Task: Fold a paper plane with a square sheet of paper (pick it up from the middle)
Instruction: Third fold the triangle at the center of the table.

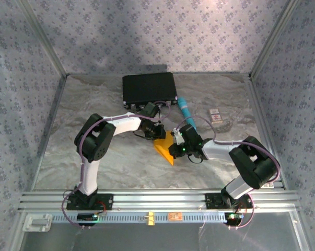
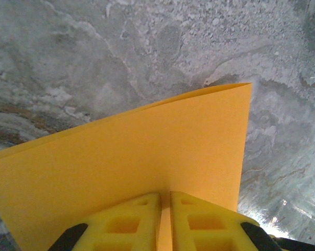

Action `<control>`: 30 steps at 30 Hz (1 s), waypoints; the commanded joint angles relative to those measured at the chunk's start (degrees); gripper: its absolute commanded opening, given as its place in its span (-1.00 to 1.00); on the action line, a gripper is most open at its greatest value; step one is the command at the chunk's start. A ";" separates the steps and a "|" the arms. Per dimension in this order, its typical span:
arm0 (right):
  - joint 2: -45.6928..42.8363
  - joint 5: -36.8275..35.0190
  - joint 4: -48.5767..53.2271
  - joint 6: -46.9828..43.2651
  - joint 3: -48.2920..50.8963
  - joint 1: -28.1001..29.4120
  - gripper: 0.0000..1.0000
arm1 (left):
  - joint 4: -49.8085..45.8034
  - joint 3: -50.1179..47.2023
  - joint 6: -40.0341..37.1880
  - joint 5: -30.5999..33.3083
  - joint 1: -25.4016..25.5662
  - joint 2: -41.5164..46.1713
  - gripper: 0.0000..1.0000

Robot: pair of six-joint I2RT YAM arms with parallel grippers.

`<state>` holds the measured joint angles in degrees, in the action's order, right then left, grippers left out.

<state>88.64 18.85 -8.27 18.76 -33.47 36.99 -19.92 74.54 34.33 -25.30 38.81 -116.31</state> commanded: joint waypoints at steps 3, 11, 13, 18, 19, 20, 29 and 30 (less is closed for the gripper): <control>0.16 -0.44 1.48 -0.48 -1.71 -0.36 -0.91 | -2.98 -0.89 -0.23 1.74 0.87 -2.04 -0.71; 1.14 -0.75 1.59 -0.33 -1.73 -0.39 -0.92 | -3.12 -0.88 -0.23 1.76 0.88 -2.08 -0.71; 1.60 -0.47 1.73 -0.46 -1.93 -0.39 -0.92 | -2.93 -0.89 -0.14 1.70 0.93 -2.08 -0.71; 2.11 -0.43 1.68 -0.44 -2.00 -0.30 -0.92 | -3.01 -0.84 -0.14 1.74 0.92 -2.08 -0.70; 2.09 -0.44 1.77 -0.40 -2.02 -0.27 -0.92 | -3.02 -0.83 -0.14 1.70 0.94 -2.08 -0.70; 2.09 -0.57 1.72 -0.31 -1.95 -0.34 -0.92 | -3.02 -0.80 -0.18 1.70 0.96 -2.01 -0.71; 1.31 0.62 2.19 -0.13 -1.68 0.13 -0.92 | -3.77 0.59 -0.46 1.74 0.93 -1.29 -0.69; 0.80 0.66 2.45 -0.05 -1.63 0.34 -0.92 | -4.02 0.93 -0.49 1.95 0.93 -1.07 -0.69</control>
<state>89.78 19.09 -7.88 18.79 -34.44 37.01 -20.03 74.76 34.33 -25.23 38.92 -116.31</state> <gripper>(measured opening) 0.052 0.153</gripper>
